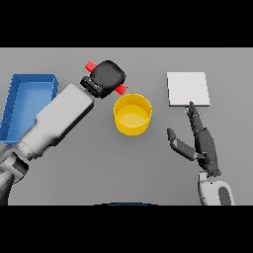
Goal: Pick up the red beaker and tilt it to pour out 1 green nut into yellow bowl. Pick up the yellow bowl and place it on the metallic measuring scale.
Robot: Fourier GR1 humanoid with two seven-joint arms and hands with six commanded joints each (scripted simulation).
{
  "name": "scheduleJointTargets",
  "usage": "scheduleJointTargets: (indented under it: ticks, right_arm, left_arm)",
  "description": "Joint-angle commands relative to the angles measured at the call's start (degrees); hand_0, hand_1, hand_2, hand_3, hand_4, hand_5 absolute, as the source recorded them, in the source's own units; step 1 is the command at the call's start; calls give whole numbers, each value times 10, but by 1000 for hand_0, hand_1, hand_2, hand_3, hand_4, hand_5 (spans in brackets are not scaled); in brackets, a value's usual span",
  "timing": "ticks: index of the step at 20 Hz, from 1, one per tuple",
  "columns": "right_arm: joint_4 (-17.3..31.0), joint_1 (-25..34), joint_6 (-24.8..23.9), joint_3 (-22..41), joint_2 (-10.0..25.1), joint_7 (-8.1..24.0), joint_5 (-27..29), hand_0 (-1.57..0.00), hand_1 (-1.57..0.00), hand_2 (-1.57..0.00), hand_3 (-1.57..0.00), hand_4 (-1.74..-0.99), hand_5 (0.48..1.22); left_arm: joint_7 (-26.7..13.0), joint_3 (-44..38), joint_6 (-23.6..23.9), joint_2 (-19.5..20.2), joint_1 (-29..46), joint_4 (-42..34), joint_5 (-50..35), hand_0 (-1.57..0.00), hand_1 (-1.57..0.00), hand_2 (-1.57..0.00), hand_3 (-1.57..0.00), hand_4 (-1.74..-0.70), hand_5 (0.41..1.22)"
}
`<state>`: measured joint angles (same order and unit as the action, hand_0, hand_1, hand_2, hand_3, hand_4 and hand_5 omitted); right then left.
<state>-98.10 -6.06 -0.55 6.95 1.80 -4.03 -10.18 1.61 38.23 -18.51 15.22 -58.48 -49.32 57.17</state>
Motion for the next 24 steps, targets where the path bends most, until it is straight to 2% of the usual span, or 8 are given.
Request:
scheduleJointTargets:
  ticks: [1, 3, 7, 10, 15, 16, 23, 24]
  right_arm:
    - [0, -2, -6, -1, 2, -3, -7, 1, 1, 1, 1, -1220, 624]
    - [-1, 4, -14, -3, 5, -6, -14, 1, 1, 1, 1, -1221, 610]
    - [4, 16, -24, -5, 1, 6, -23, 1, 1, 1, 1, -1193, 578]
    - [5, 23, -28, -1, -1, 3, -30, 1, 1, 1, 1, -1160, 569]
    - [-2, 3, -24, 1, -4, -15, -23, 1, 1, 1, 1, -1130, 565]
    - [7, 9, -26, 0, -5, -5, -25, 1, 1, 1, 1, -1129, 566]
    - [-1, 2, -26, 1, -3, -20, -27, 1, 1, 1, 1, -1128, 575]
    - [-2, 9, -29, 0, -4, -9, -28, 1, 1, 1, 1, -1133, 575]
  left_arm:
    - [5, 9, -6, -4, -11, 7, 9, -1571, -1571, -1571, -1394, -1723, 1218]
    - [33, 34, -10, -3, -23, 8, 28, -1571, -1571, -1571, -1458, -1727, 1219]
    - [60, 84, -14, 2, -52, 20, 77, -1571, -1571, -1571, -1525, -1733, 1220]
    - [78, 122, -8, 1, -81, 35, 115, -1571, -1571, -1571, -1547, -1737, 1221]
    - [97, 178, 4, 5, -98, 43, 168, -1571, -1571, -1571, -1563, -1736, 1221]
    - [102, 189, 6, 6, -103, 40, 179, -1571, -1571, -1571, -1565, -1736, 1221]
    - [119, 240, 23, -6, -153, 53, 237, -1571, -1571, -1571, -1570, -1733, 1221]
    - [130, 245, 32, -9, -170, 60, 244, -1571, -1571, -1571, -1570, -1733, 1221]
